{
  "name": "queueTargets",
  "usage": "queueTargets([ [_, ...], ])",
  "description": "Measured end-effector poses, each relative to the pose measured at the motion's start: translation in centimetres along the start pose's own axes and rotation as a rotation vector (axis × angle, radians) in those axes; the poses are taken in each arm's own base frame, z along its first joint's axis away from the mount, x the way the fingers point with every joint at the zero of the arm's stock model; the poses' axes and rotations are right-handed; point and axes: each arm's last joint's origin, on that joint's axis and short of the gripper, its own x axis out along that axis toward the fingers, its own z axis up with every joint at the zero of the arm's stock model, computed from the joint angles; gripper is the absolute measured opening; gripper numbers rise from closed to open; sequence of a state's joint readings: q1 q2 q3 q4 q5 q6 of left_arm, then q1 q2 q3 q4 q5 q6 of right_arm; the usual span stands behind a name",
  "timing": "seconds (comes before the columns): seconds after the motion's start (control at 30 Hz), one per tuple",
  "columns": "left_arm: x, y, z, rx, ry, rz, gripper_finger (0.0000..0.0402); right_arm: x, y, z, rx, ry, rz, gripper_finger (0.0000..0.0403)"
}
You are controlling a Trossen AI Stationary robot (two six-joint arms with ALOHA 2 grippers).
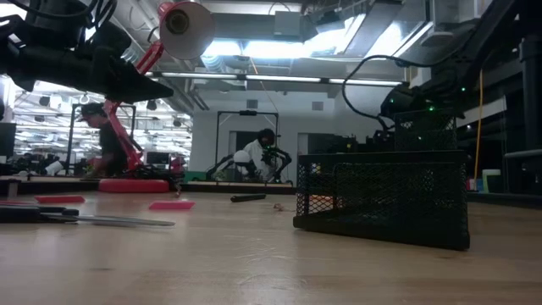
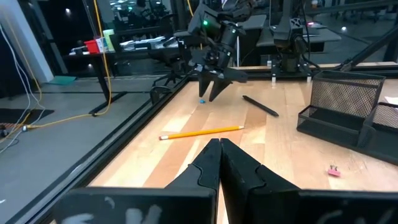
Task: Pick and place office supplies into organizer
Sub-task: Put the blue binder clip into the desk organizer
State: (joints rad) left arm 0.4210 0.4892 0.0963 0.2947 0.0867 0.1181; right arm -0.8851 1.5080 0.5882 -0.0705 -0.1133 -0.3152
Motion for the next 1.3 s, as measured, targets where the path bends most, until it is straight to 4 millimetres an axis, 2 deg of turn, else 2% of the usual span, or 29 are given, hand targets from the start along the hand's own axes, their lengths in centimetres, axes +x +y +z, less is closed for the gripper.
queueTargets([
  [0.4, 0.0, 0.0, 0.0, 0.000, -0.001, 0.000, 0.0003, 0.0, -0.1, 0.0, -0.010, 0.006, -0.014, 0.0200],
  [0.77, 0.0, 0.0, 0.0, 0.000, -0.001, 0.000, 0.0003, 1.2, 0.8, 0.2, -0.048, 0.019, -0.037, 0.0200],
  [1.07, 0.0, 0.0, 0.0, 0.000, -0.001, 0.000, 0.0003, 0.9, 0.7, 0.8, -0.038, 0.086, -0.040, 0.0199],
  [1.3, 0.0, 0.0, 0.0, 0.000, -0.001, 0.000, 0.0003, 0.8, 0.6, 0.8, -0.045, 0.111, -0.030, 0.0167],
])
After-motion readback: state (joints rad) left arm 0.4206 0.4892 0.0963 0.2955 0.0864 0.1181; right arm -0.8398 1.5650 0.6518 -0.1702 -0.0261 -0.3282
